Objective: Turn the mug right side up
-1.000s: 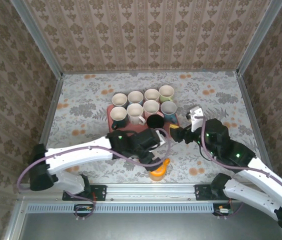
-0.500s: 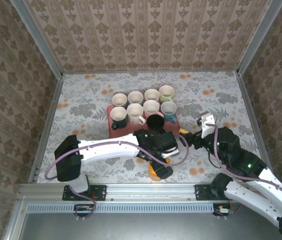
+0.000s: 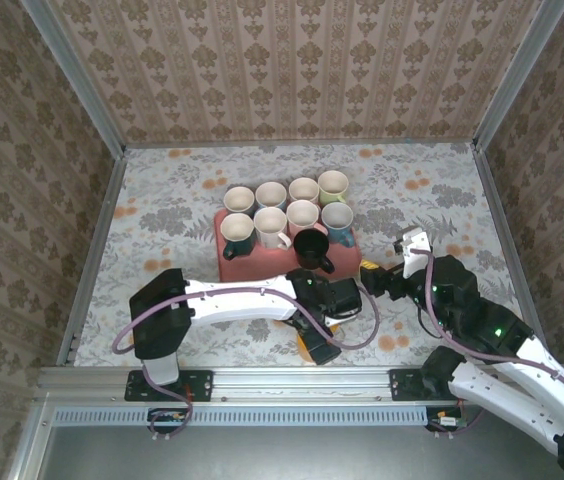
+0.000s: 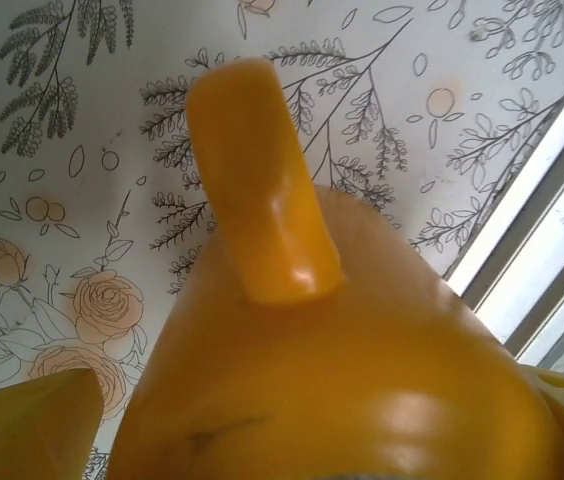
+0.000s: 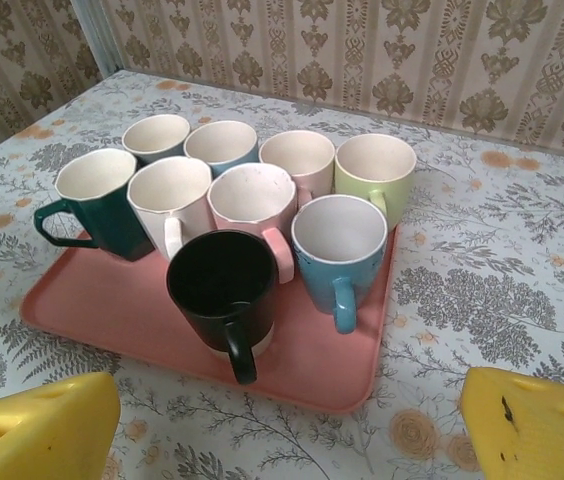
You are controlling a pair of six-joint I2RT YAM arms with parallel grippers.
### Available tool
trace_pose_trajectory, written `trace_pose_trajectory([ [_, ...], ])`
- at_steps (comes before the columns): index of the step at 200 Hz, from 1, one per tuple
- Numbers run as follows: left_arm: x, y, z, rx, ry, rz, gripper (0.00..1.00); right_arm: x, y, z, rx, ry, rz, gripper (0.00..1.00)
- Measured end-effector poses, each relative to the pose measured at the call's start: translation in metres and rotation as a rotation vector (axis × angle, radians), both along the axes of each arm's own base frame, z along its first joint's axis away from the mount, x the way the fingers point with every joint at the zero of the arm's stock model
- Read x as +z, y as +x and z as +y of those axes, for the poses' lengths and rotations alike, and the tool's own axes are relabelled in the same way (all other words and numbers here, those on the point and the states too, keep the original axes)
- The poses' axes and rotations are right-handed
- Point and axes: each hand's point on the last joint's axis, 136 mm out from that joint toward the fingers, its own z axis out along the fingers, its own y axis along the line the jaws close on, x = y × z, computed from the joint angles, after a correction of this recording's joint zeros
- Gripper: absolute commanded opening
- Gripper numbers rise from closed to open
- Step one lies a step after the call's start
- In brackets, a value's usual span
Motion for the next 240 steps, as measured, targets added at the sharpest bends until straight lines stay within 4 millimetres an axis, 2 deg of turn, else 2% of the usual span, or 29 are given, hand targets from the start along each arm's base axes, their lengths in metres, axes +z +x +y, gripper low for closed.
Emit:
trace_pose_trajectory([
  [15,-0.006,0.002,0.002,-0.01,0.004,-0.021,0.79,0.001,0.0,0.0,0.001,0.004,-0.004,0.89],
  [39,-0.006,0.003,0.001,-0.026,-0.006,-0.036,0.7,-0.001,0.001,0.001,0.001,0.003,-0.002,0.89],
  [54,-0.006,0.002,0.001,-0.03,-0.014,-0.041,0.6,-0.002,0.001,0.002,0.001,0.003,-0.002,0.89],
  [86,-0.004,0.003,0.002,-0.038,-0.03,-0.07,0.51,-0.001,0.002,0.002,0.002,0.009,-0.007,0.89],
  [107,0.006,0.01,0.014,-0.052,-0.044,-0.146,0.49,0.0,0.001,0.003,0.0,0.023,0.003,0.88],
  [120,0.023,0.018,0.022,-0.065,-0.075,-0.214,0.47,0.002,0.0,0.003,-0.003,0.029,0.02,0.87],
  [130,0.048,0.026,0.028,-0.073,-0.136,-0.286,0.47,0.009,0.0,0.003,-0.004,0.04,0.033,0.86],
  [148,0.107,0.041,0.035,-0.083,-0.309,-0.448,0.44,0.026,-0.001,0.005,0.004,0.056,0.044,0.85],
  [165,0.165,0.05,0.047,-0.099,-0.497,-0.61,0.31,0.041,-0.004,0.008,0.018,0.094,0.041,0.85],
  [182,0.207,0.051,0.068,-0.153,-0.641,-0.759,0.31,0.046,-0.01,0.011,0.046,0.138,0.051,0.86],
  [196,0.225,0.052,0.082,-0.21,-0.697,-0.879,0.34,0.048,-0.016,0.017,0.08,0.197,0.082,0.85],
  [208,0.233,0.052,0.092,-0.277,-0.7,-0.975,0.35,0.048,-0.022,0.026,0.115,0.258,0.13,0.86],
  [227,0.233,0.054,0.097,-0.385,-0.661,-1.103,0.36,0.047,-0.029,0.05,0.196,0.357,0.245,0.85],
  [240,0.227,0.054,0.098,-0.471,-0.623,-1.188,0.32,0.048,-0.033,0.073,0.27,0.438,0.339,0.84],
])
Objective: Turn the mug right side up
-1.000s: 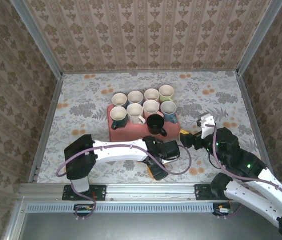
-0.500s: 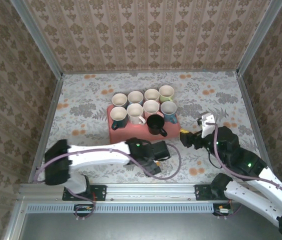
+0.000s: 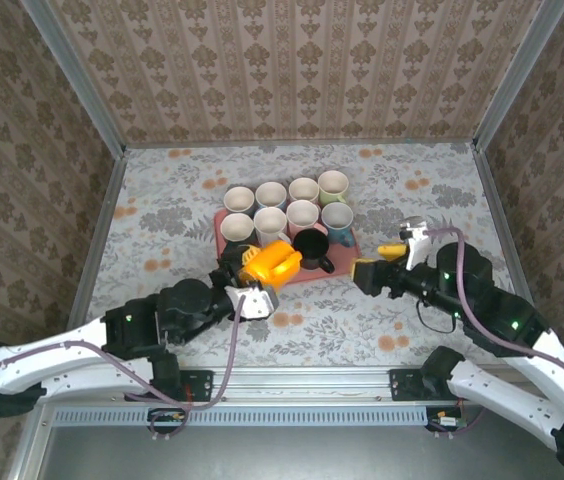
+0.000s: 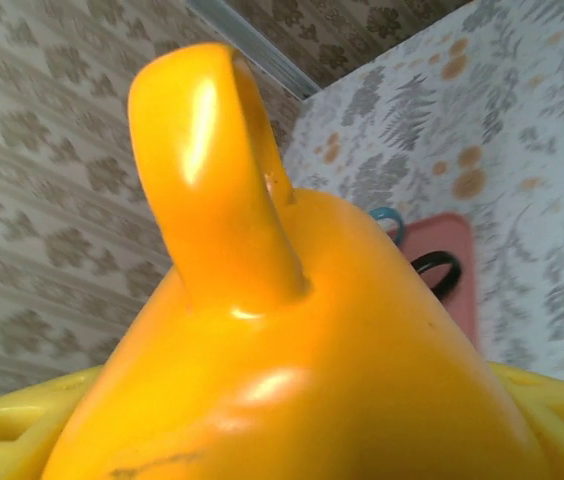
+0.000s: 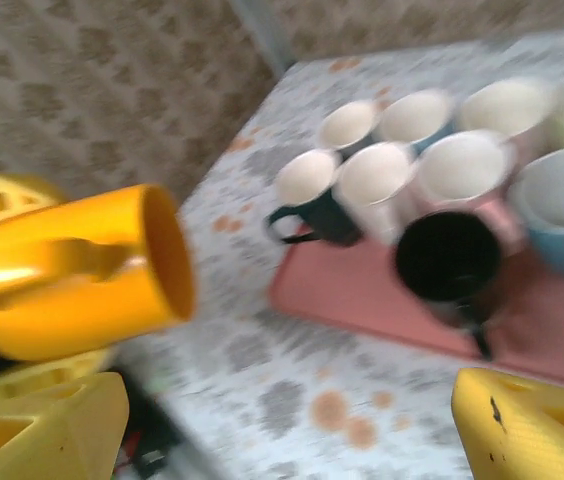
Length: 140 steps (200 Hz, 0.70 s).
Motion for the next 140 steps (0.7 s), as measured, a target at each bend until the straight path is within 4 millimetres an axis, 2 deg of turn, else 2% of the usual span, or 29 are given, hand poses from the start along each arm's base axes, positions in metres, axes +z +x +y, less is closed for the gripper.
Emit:
trace_pose_trajectory([
  [20,-0.01,-0.003,0.003,-0.046,0.057,-0.151,0.28,0.003,-0.005,0.034,0.119,0.127,0.145,0.81],
  [38,-0.007,-0.004,0.005,-0.069,0.08,-0.272,0.26,0.01,-0.009,0.057,0.197,0.238,0.26,0.79],
  [73,0.021,-0.007,0.01,-0.076,0.048,-0.422,0.24,0.023,-0.015,0.076,0.269,0.392,0.381,0.74],
  [90,0.031,-0.008,0.014,-0.074,0.034,-0.464,0.24,0.02,-0.016,0.091,0.303,0.445,0.45,0.73],
  [112,0.031,-0.007,0.018,-0.069,0.06,-0.492,0.24,0.014,-0.018,0.112,0.341,0.469,0.518,0.66],
  [140,0.031,-0.006,0.021,-0.063,0.075,-0.512,0.24,0.018,-0.023,0.122,0.375,0.495,0.536,0.56],
])
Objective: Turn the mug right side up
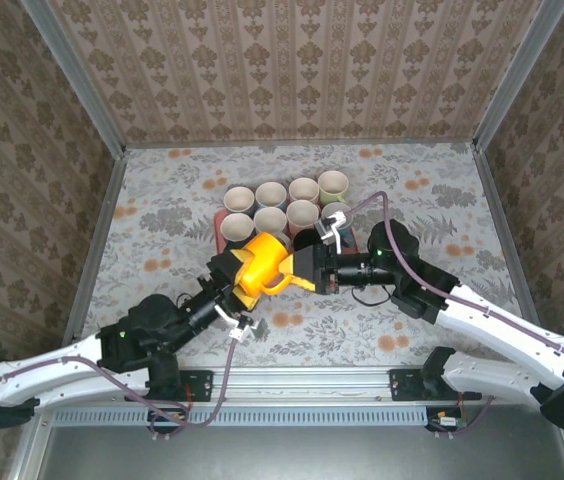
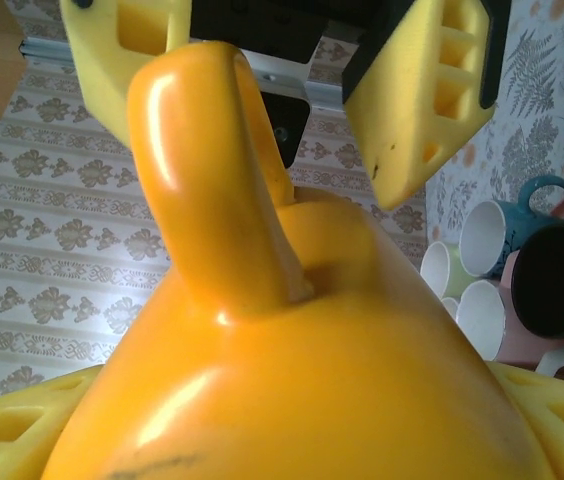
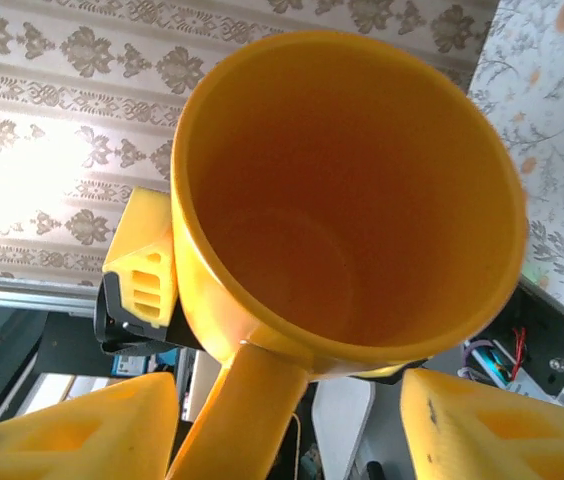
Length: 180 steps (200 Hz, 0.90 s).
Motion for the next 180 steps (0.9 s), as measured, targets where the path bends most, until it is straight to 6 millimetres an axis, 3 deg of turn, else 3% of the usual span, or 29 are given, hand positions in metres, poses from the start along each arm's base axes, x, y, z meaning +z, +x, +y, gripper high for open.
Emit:
trace_pose_trajectory([
  [33,0.0,-0.001,0.005,0.002,0.016,-0.023,0.22,0.004,-0.002,0.006,0.021,0.023,0.003,0.47],
  [65,-0.011,0.001,0.007,0.019,0.08,-0.038,0.2,-0.006,0.001,0.012,0.03,0.004,0.024,0.38],
  [140,-0.028,0.006,0.009,0.047,0.182,-0.06,0.23,-0.027,0.007,0.02,0.032,-0.038,0.068,0.33],
  [155,-0.033,0.008,0.01,0.063,0.218,-0.064,0.23,-0.034,0.01,0.023,0.031,-0.054,0.084,0.24],
  [167,-0.037,0.01,0.012,0.076,0.252,-0.073,0.29,-0.041,0.013,0.025,0.027,-0.069,0.113,0.17],
  [180,-0.039,0.011,0.012,0.083,0.279,-0.093,0.45,-0.045,0.014,0.025,0.023,-0.078,0.146,0.13],
])
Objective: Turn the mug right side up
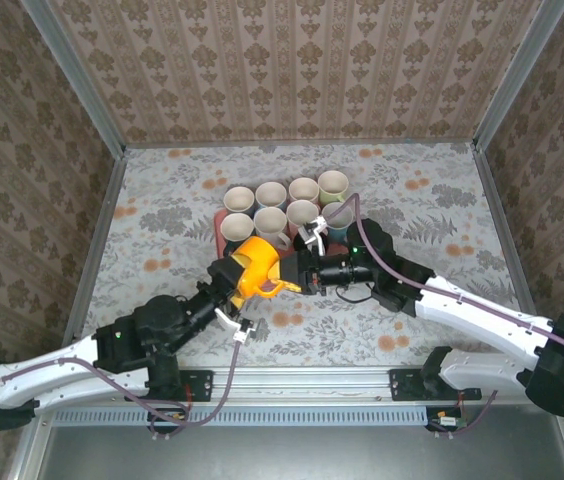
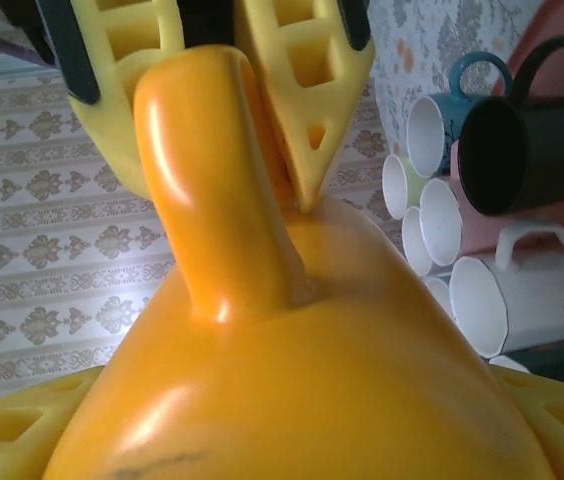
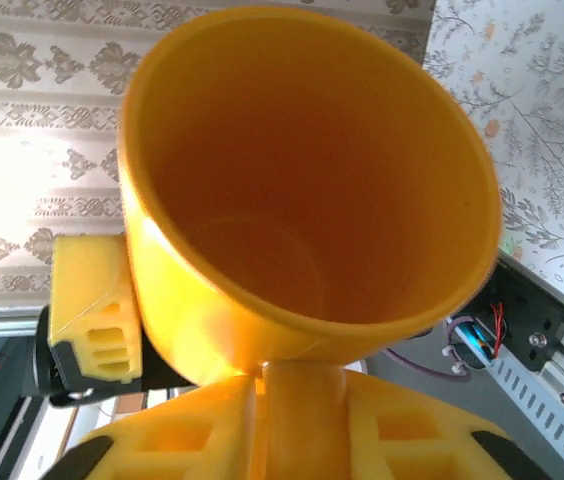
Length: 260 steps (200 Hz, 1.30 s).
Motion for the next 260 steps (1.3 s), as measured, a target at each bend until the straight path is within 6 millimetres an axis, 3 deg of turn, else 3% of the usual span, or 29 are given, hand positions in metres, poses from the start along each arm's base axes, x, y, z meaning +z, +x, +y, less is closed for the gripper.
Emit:
trace_pose_trajectory([
  [4,0.0,0.0,0.0,0.001,0.003,-0.001,0.57,-0.001,0.0,0.0,0.0,-0.002,0.01,0.12],
  [6,0.0,0.0,0.0,0.001,0.006,-0.003,0.71,-0.001,0.0,0.0,-0.001,-0.003,0.011,0.11],
  [8,0.0,0.0,0.0,0.001,0.007,-0.003,0.92,-0.001,0.0,0.0,0.001,-0.003,0.011,0.11],
  [12,0.0,0.0,0.0,0.002,0.008,-0.003,0.99,-0.001,0.0,0.0,0.0,-0.003,0.015,0.1],
  [66,0.019,-0.003,-0.003,-0.018,-0.129,0.042,1.0,0.012,0.001,-0.01,-0.003,0.02,-0.061,0.06],
  [102,0.02,0.004,0.007,0.056,-0.24,0.15,1.0,0.036,0.028,-0.048,-0.139,-0.03,-0.172,0.01],
  [129,0.0,0.016,0.023,0.213,-0.333,0.388,1.0,0.07,0.04,-0.077,-0.242,-0.174,-0.407,0.0],
  [153,0.003,0.025,0.04,0.382,-0.443,0.595,1.0,0.087,0.04,-0.096,-0.287,-0.278,-0.629,0.0],
  [184,0.009,0.033,0.061,0.55,-0.596,0.741,1.0,0.058,0.043,-0.1,-0.268,-0.489,-0.853,0.0],
  [213,0.019,0.051,0.081,0.72,-0.738,0.824,1.0,0.003,0.047,-0.078,-0.133,-0.692,-0.996,0.0],
  [234,0.029,0.072,0.1,0.848,-0.898,0.911,1.0,-0.036,0.053,-0.073,-0.079,-0.792,-1.061,0.0],
  [260,0.011,0.088,0.113,0.957,-1.042,1.078,1.0,-0.073,0.052,-0.06,-0.004,-0.851,-1.177,0.0],
])
